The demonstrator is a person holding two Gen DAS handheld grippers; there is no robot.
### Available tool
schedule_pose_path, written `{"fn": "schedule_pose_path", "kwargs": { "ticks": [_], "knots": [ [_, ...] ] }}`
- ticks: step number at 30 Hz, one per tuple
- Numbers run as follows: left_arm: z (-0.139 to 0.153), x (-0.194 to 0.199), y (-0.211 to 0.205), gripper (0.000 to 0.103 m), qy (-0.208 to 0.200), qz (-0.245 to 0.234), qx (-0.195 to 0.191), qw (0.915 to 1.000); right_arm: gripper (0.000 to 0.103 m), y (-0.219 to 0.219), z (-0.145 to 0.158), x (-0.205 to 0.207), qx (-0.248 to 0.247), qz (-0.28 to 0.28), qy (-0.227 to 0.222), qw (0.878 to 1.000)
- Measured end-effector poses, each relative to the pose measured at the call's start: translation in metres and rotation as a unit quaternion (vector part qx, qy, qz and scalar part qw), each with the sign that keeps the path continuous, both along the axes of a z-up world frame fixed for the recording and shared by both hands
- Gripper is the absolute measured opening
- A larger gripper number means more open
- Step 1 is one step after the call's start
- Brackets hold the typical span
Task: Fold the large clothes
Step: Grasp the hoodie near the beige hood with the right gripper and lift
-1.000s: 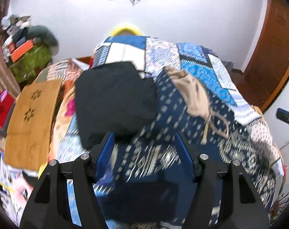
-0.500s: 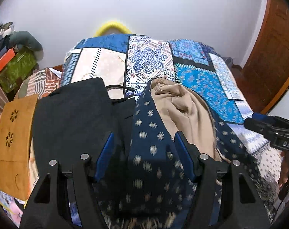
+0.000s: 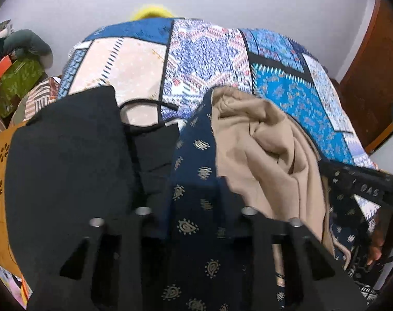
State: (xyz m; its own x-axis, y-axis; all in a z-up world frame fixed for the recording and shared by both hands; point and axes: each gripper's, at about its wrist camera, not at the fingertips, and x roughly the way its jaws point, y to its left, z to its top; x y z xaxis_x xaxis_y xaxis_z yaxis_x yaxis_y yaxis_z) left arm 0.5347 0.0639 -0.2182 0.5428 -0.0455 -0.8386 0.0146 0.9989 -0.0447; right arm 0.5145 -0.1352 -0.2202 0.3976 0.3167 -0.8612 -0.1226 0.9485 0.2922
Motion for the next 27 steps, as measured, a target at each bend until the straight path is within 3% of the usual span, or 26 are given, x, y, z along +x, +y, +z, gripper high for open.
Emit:
{"fn": "schedule_pose_path", "kwargs": {
  "ticks": [2,3,6,11,18,22,27],
  "knots": [
    [0.002,-0.005,-0.003,0.01,-0.007,0.0,0.004,1.0,0.009,-0.001,0.007,-0.004,-0.006,0.01,-0.004,1.0],
    [0.005,-0.006,-0.003,0.009,-0.009,0.0,0.006,0.9999,0.009,-0.001,0.012,-0.008,-0.01,0.017,-0.009,1.0],
    [0.023,-0.022,-0.005,0.009,-0.027,-0.001,0.008,0.9996,0.009,-0.001,0.034,-0.022,-0.021,0.03,-0.039,0.999],
    [0.069,-0.068,-0.008,0.008,-0.067,-0.025,0.01,0.9974,0.008,-0.008,0.085,-0.058,0.011,0.052,-0.074,0.996],
    [0.117,-0.167,-0.006,0.008,-0.1,-0.065,0.012,0.9928,0.008,-0.012,0.138,-0.14,0.027,0.094,-0.128,0.987],
    [0.115,-0.219,-0.002,0.008,-0.092,-0.074,0.006,0.993,0.008,-0.019,0.139,-0.181,0.04,0.106,-0.129,0.985],
    [0.081,-0.265,0.007,0.008,-0.057,-0.067,0.001,0.9961,0.008,-0.025,0.115,-0.229,0.021,0.114,-0.114,0.987]
  ]
}}
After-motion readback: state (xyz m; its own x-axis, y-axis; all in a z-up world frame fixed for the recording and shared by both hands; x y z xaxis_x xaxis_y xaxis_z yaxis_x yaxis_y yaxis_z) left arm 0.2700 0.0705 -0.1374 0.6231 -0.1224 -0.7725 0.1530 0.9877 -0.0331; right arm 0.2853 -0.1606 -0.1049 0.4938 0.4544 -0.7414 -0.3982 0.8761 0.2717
